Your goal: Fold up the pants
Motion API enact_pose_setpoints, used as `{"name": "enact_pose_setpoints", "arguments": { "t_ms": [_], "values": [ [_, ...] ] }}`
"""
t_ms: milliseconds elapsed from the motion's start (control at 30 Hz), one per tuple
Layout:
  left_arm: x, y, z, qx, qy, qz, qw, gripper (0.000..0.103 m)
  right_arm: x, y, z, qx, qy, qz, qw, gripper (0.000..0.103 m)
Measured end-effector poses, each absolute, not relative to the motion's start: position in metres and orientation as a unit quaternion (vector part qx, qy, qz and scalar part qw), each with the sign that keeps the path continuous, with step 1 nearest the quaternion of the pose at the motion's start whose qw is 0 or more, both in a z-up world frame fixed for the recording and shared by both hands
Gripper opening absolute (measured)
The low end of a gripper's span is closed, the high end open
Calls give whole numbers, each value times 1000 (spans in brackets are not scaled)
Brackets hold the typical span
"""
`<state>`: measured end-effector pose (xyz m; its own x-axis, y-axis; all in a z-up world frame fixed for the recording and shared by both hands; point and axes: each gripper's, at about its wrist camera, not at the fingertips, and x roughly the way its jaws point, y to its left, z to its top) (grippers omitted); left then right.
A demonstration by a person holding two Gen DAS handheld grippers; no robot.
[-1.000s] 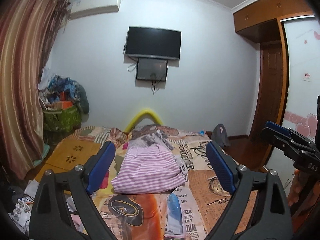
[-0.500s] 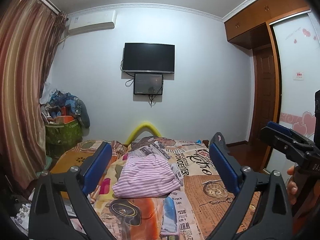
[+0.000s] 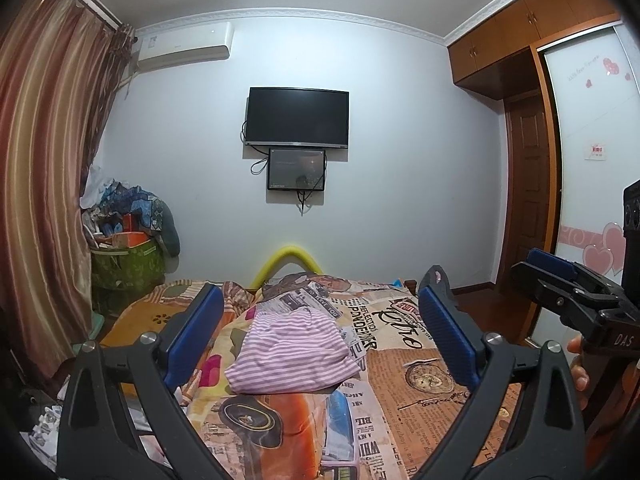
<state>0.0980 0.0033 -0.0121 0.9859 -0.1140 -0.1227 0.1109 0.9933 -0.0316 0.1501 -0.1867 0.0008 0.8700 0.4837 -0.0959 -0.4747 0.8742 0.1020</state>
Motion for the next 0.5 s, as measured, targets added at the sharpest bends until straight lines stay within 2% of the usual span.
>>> {"name": "enact_pose_setpoints", "arguments": {
  "t_ms": [500],
  "values": [
    [100,2,-15,-12,66,-60,996,99,147,-191,-1,36,61,245,967,103]
  ]
}}
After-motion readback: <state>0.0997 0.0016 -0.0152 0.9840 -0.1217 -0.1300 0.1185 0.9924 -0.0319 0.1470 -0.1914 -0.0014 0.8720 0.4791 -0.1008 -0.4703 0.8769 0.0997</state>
